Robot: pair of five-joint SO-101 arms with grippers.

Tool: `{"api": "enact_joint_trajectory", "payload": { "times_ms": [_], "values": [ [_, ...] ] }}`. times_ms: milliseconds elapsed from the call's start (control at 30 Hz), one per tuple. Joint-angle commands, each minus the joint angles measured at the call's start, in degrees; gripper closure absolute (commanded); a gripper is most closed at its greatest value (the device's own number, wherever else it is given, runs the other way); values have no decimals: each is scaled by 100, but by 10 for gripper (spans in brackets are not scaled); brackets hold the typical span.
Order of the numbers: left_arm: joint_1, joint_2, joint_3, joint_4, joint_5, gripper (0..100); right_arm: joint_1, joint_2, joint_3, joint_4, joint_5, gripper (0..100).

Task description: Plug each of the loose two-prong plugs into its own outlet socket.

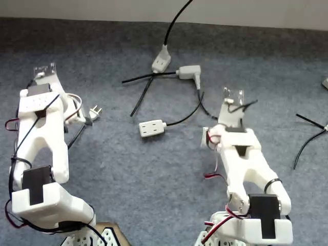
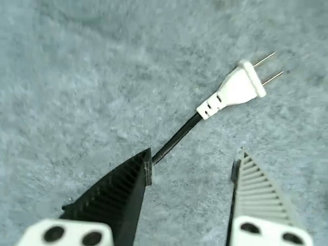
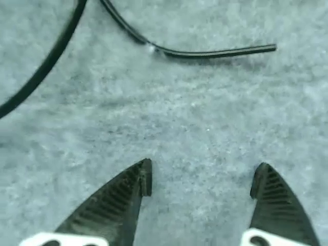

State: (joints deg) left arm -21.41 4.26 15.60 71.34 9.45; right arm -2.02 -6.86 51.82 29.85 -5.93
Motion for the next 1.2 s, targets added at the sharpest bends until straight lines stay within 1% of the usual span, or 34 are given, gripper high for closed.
{"api": "enact_joint_trajectory", "payload": {
  "times_ms": [0,100,200,233,300,433,500,600,700,767,833,933,1033,1100,1167],
  "values": [
    [119,-48,-1103,431,-923,737,66,-330,259,-919,-79,692],
    [224,-22,-1886,721,-1609,737,75,-321,259,-919,-62,692],
    [365,-22,-2202,826,-2321,737,84,-321,268,-919,-53,692],
    [418,-13,-2202,818,-2435,737,92,-321,268,-919,-53,692],
    [462,154,-2202,791,-2400,737,92,-312,268,-919,-53,692],
    [673,1200,-2695,862,-2418,737,92,-312,268,-919,-53,692],
    [752,1833,-3248,1160,-2708,738,92,-312,268,-919,-53,692],
    [840,2695,-4330,1899,-3332,740,84,-312,268,-919,-53,692],
    [822,3389,-5525,2541,-3789,741,75,-303,268,-919,-53,692],
    [734,3732,-6185,2796,-4123,741,75,-295,268,-927,-53,692],
    [646,3996,-6633,2884,-4378,741,75,-286,259,-936,-53,692],
    [523,4215,-6862,2892,-4870,748,66,-286,259,-945,-53,692],
    [444,4286,-6853,2919,-5530,797,66,-286,259,-945,-53,692],
    [409,4295,-6853,2919,-5741,812,66,-286,259,-945,-53,692],
    [400,4295,-6800,2927,-5855,805,66,-286,259,-945,-53,692]
  ]
}}
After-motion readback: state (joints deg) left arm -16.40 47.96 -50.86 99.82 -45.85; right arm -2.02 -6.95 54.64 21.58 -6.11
